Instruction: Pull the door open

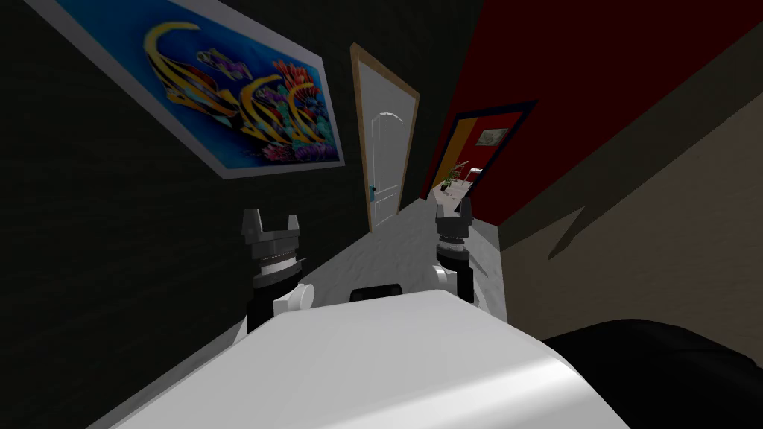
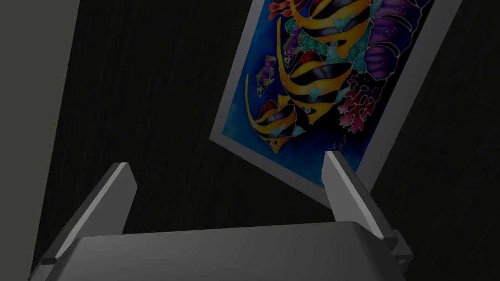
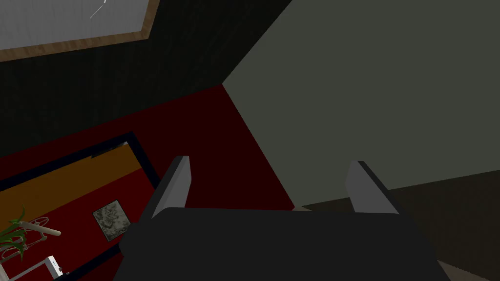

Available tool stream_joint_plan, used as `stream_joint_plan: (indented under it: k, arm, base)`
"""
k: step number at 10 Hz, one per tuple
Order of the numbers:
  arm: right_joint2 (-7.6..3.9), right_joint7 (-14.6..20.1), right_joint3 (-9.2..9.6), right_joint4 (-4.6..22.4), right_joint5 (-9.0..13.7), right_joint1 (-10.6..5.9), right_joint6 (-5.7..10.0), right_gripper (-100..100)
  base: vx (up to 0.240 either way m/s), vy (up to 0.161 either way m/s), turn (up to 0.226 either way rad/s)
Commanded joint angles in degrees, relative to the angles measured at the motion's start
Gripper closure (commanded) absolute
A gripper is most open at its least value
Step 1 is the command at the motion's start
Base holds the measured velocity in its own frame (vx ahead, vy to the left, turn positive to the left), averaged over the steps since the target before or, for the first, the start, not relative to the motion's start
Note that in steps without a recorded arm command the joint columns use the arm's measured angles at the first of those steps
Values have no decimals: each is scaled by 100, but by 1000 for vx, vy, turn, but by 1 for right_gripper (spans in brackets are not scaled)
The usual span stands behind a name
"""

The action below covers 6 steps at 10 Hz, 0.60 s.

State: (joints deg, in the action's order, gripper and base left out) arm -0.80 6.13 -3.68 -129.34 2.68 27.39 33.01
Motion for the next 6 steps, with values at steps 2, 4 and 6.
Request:
stream_joint_plan:
  k: [2, 4, 6]
  arm:
    - [-80, -200, 42, 315, -96, -183, 9, -100]
    - [-130, -337, 71, 530, -162, -307, 15, -100]
    - [-190, -518, 110, 813, -249, -472, 22, -100]
  base:
    - [45, -15, 37]
    - [143, -10, 29]
    - [117, -18, 38]
